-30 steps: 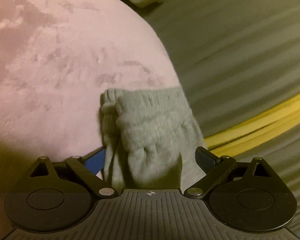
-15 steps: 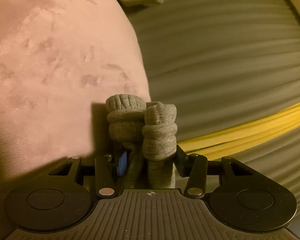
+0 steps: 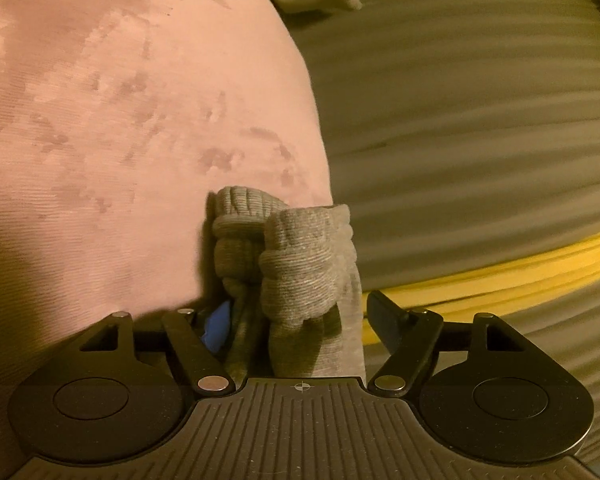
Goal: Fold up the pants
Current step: 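Grasp the leg cuffs with the left gripper and lift them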
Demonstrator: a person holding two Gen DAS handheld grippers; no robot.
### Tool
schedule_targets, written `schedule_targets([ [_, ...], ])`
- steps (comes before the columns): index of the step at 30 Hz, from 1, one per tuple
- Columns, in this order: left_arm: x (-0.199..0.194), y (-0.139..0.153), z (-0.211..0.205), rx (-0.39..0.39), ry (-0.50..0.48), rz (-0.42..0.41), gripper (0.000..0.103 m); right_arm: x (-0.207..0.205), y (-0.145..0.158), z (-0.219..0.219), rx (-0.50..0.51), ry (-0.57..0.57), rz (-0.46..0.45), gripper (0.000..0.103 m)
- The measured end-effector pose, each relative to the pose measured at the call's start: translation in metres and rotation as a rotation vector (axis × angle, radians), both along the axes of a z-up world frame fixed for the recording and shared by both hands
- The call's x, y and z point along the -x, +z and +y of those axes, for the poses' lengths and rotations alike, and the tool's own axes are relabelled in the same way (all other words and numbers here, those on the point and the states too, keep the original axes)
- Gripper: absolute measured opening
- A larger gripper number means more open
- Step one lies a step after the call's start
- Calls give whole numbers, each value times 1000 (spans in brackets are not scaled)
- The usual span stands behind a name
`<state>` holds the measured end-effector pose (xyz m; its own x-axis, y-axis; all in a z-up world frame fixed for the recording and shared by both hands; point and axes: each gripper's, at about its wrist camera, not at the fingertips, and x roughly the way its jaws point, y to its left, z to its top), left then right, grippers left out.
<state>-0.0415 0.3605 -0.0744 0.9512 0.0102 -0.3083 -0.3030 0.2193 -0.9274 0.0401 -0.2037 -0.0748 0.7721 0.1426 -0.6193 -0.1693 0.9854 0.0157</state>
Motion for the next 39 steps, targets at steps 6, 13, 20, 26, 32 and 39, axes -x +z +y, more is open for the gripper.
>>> schedule_targets([
  [6, -8, -1, 1, -17, -10, 46, 75, -1, 0, 0, -2, 0, -2, 99],
  [13, -39, 12, -15, -238, -124, 165, 81, -7, -2, 1, -7, -2, -9, 99],
  [20, -36, 11, -22, -290, -110, 168, 30, -9, -2, 3, -9, -2, -7, 99],
  [26, -18, 38, -42, -372, -79, 103, 25, -7, 3, 4, 5, -11, 11, 99],
  [32, -6, 74, -68, -450, -90, 37, 25, 3, 11, -1, -3, -48, 18, 99],
  [39, -1, 139, -145, -663, -245, -105, 25, 5, 11, -4, -2, -71, 40, 99],
])
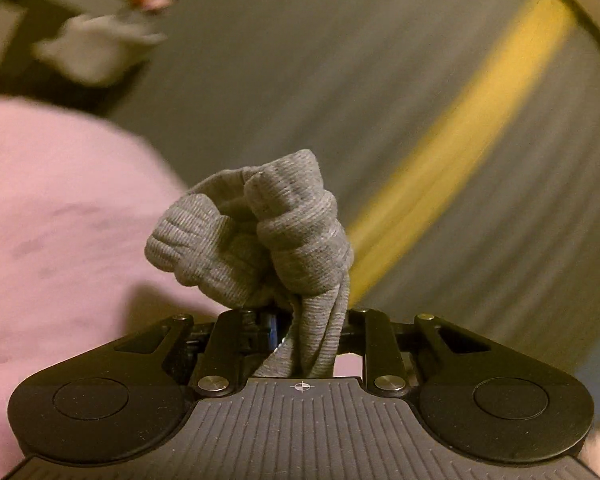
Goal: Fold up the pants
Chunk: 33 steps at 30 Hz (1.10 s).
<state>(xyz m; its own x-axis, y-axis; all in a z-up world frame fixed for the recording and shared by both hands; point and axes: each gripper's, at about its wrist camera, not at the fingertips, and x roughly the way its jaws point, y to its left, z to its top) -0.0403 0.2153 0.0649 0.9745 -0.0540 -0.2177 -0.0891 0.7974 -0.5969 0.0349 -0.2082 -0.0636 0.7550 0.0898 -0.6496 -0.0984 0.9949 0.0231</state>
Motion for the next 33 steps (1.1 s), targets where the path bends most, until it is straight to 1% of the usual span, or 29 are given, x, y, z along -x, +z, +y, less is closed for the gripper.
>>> schedule_targets([
  [2, -1, 16, -36, -59, -99, -29, 25, 3, 4, -7, -41, -22, -7, 99],
  [4, -4, 25, -80, -123, -220, -37, 25, 6, 10, -18, -89, -60, -17, 99],
  [7, -10, 20, -148, -236, -383, -14, 25, 12, 18, -38, -158, -135, -36, 99],
  [9, -15, 4, -193, -296, -489, 43, 28, 17, 22, -50, -198, -179, -47, 99],
  [10, -18, -9, -215, -328, -538, 91, 34, 20, 24, -56, -213, -204, -53, 99],
  [11, -20, -21, -233, -368, -568, 151, 41, 22, 25, -62, -234, -231, -57, 99],
  [12, -22, -35, -250, -414, -584, 225, 46, 24, 26, -69, -260, -251, -57, 99],
  [13, -22, -48, -264, -470, -610, 294, 48, 27, 26, -77, -291, -272, -54, 99],
  [14, -19, -58, -275, -531, -656, 336, 48, 28, 26, -83, -326, -290, -50, 99],
  [15, -20, -66, -278, -584, -684, 352, 49, 30, 25, -88, -356, -300, -49, 99],
  [16, -13, -67, -284, -655, -690, 349, 52, 31, 25, -92, -386, -305, -48, 99],
  [17, -5, -64, -286, -706, -681, 336, 64, 32, 25, -96, -413, -305, -49, 99],
  [18, -1, -58, -284, -720, -670, 319, 70, 33, 24, -98, -441, -299, -50, 99],
  [19, -1, -50, -273, -701, -656, 300, 81, 32, 24, -99, -471, -285, -46, 99],
  [20, 4, -41, -265, -656, -636, 283, 96, 29, 23, -99, -513, -264, -35, 99],
  [21, 7, -32, -253, -596, -597, 273, 100, 28, 22, -100, -553, -246, -24, 99],
  [22, 6, -26, -239, -533, -566, 262, 100, 29, 21, -101, -589, -236, -21, 99],
  [23, 1, -18, -216, -469, -536, 263, 100, 30, 20, -101, -614, -223, -20, 99],
  [24, 0, -13, -195, -409, -488, 271, 100, 30, 19, -103, -642, -215, -14, 99],
  [26, -1, -8, -164, -322, -362, 287, 100, 32, 19, -109, -711, -218, 3, 99],
  [28, -6, -9, -132, -285, -192, 342, 100, 36, 16, -113, -811, -204, 27, 99],
  [31, -7, -18, -100, -279, 29, 403, 100, 30, 5, -115, -937, -166, 120, 99],
  [32, -9, -24, -93, -271, 81, 429, 100, 28, 3, -112, -925, -168, 144, 99],
  [33, -10, -31, -87, -252, 107, 445, 100, 25, 1, -108, -889, -170, 165, 99],
])
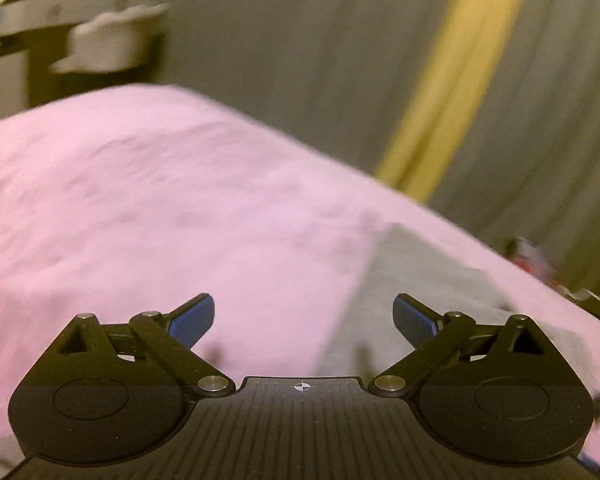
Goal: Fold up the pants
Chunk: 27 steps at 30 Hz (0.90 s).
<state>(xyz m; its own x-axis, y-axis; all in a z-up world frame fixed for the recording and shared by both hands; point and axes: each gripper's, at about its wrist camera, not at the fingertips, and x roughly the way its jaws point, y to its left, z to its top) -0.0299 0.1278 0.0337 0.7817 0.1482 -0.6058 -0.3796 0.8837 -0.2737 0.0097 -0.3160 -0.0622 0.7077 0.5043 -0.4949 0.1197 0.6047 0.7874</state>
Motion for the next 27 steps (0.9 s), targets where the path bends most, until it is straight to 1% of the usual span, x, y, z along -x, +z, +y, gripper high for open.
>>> schedule_targets([
  [1, -3, -6, 7, 32, 17, 14, 100, -3, -1, 5, 28, 13, 16, 99],
  [3, -14, -15, 15, 122, 27, 50, 100, -7, 0, 14, 50, 42, 23, 99],
  [4, -18, -16, 17, 136, 31, 49, 100, -10, 0, 20, 52, 71, 26, 99],
  [6, -18, -19, 17, 124, 36, 34, 100, -20, 0, 33, 62, 125, 41, 99],
  [8, -15, -22, 16, 128, 26, 29, 100, -30, 1, 43, 92, 154, 39, 99],
  [9, -16, -27, 14, 133, 25, 29, 100, -33, 1, 45, 83, 158, 35, 97],
  [10, -14, -26, 13, 136, 30, 29, 100, -35, 0, 46, 57, 152, 37, 91],
  [11, -14, -27, 14, 141, 42, 27, 100, -35, -1, 44, 17, 138, 35, 61],
  [12, -13, -25, 11, 148, 49, 23, 100, -36, -2, 42, -19, 132, 32, 53],
  [14, -12, -25, 14, 165, 61, 4, 100, -36, -9, 38, -66, 107, 43, 54],
  [15, -11, -24, 14, 167, 67, -4, 100, -36, -11, 38, -77, 101, 51, 59],
  [18, -15, -26, 12, 156, 75, -7, 100, -38, -18, 38, -124, 85, 87, 69],
  [19, -15, -26, 11, 151, 79, -10, 100, -40, -16, 40, -132, 76, 90, 69],
  [20, -14, -26, 12, 148, 84, -15, 100, -42, -14, 44, -126, 73, 95, 54],
  [21, -13, -26, 12, 149, 92, -22, 100, -45, -9, 51, -98, 75, 99, 50],
  [22, -12, -26, 13, 152, 101, -28, 100, -49, 0, 57, -49, 80, 94, 48],
  [23, -11, -26, 13, 156, 110, -36, 100, -50, 12, 62, -9, 92, 72, 46],
  [24, -9, -25, 14, 161, 118, -46, 100, -50, 26, 64, -3, 111, 36, 45],
  [25, -7, -25, 16, 168, 124, -53, 100, -49, 41, 68, -21, 123, -10, 45],
  [27, -5, -24, 17, 180, 130, -60, 100, -43, 71, 66, -114, 135, -126, 44],
])
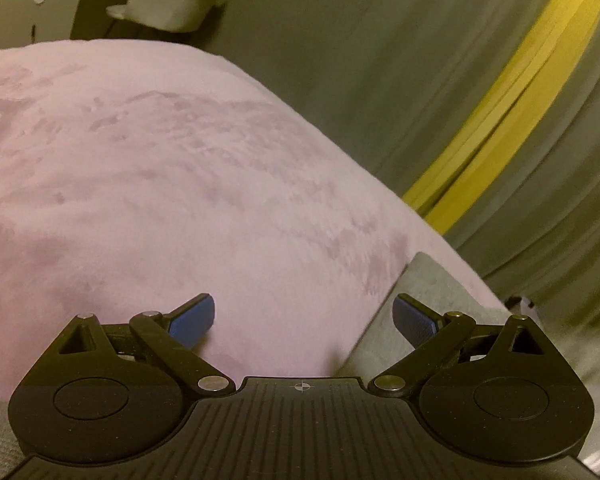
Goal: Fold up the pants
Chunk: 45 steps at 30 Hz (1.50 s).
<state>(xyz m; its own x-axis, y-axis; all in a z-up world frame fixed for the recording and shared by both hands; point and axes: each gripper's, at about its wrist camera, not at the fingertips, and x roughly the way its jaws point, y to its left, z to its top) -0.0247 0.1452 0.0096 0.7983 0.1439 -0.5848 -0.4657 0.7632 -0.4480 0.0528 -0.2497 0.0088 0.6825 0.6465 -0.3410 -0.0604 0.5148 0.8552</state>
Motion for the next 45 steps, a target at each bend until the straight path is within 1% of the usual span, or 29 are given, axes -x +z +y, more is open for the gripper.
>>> schedule_targets([
  [1, 0, 0, 1, 4, 3, 0, 100, 5, 14, -4, -64, 9, -83, 44],
  [3, 0, 0, 2, 9, 4, 3, 100, 13, 30, -13, -126, 18, -197, 45],
  [4, 0, 0, 2, 12, 2, 7, 100, 18, 33, -20, -125, 10, -237, 45],
  [5, -1, 0, 2, 13, -1, 10, 100, 22, 32, -25, -101, -8, -246, 46],
  [7, -2, -1, 2, 14, -8, 13, 100, 25, 19, -34, 12, -64, -189, 47],
  [8, -2, -1, 2, 13, -12, 16, 100, 24, 5, -38, 94, -99, -114, 47],
  [10, -3, -2, 1, 10, -22, 21, 100, 17, -30, -44, 254, -153, 98, 47],
  [11, -4, -2, 1, 8, -25, 25, 100, 14, -46, -45, 313, -168, 200, 47],
  [12, -4, -2, 0, 6, -27, 27, 100, 16, -59, -47, 319, -166, 232, 48],
  [13, -4, -2, 0, 5, -28, 28, 100, 21, -60, -48, 292, -177, 194, 48],
  [17, -6, -3, -1, 2, -26, 45, 100, 17, -36, -34, 364, -152, 135, 47],
  [18, -6, -3, -2, 1, -28, 47, 100, 17, -31, -33, 364, -150, 121, 47],
  [20, -6, -3, -3, -2, -33, 44, 100, 18, -20, -40, 333, -151, 73, 46],
  [22, -6, -3, -4, -6, -43, 45, 100, 25, -12, -54, 260, -159, -36, 45],
  [24, -8, -5, -5, -7, -56, 61, 100, 32, -8, -64, 217, -188, -112, 46],
  [25, -10, -5, -5, -6, -64, 73, 100, 31, -8, -66, 228, -204, -115, 46],
  [26, -12, -6, -5, -3, -74, 84, 100, 33, -9, -71, 265, -211, -92, 51],
  [27, -13, -7, -6, 1, -85, 93, 100, 33, -10, -75, 318, -200, -52, 55],
  [28, -15, -8, -6, 3, -94, 100, 100, 35, -13, -80, 403, -191, 15, 55],
  [29, -16, -9, -7, 2, -103, 105, 100, 39, -16, -82, 451, -201, 34, 56],
  [30, -17, -9, -9, -2, -111, 110, 100, 43, -18, -85, 468, -202, 35, 58],
  [31, -18, -9, -10, -5, -115, 114, 100, 46, -19, -88, 454, -189, 36, 60],
  [33, -18, -9, -12, -14, -121, 125, 100, 48, -23, -93, 385, -170, 65, 75],
  [34, -18, -8, -12, -16, -123, 128, 100, 47, -26, -94, 338, -152, 79, 78],
  [35, -17, -8, -13, -17, -124, 128, 100, 46, -29, -87, 301, -130, 88, 83],
  [37, -16, -8, -12, -13, -124, 129, 100, 46, -37, -81, 248, -99, 133, 85],
  [41, -18, -8, -14, -14, -141, 144, 100, 32, -64, -68, 200, -73, 241, 88],
  [44, -20, -9, -17, -23, -153, 151, 100, 27, -66, -64, 171, -110, 233, 89],
  [45, -19, -9, -17, -26, -153, 153, 100, 28, -63, -64, 154, -135, 230, 86],
])
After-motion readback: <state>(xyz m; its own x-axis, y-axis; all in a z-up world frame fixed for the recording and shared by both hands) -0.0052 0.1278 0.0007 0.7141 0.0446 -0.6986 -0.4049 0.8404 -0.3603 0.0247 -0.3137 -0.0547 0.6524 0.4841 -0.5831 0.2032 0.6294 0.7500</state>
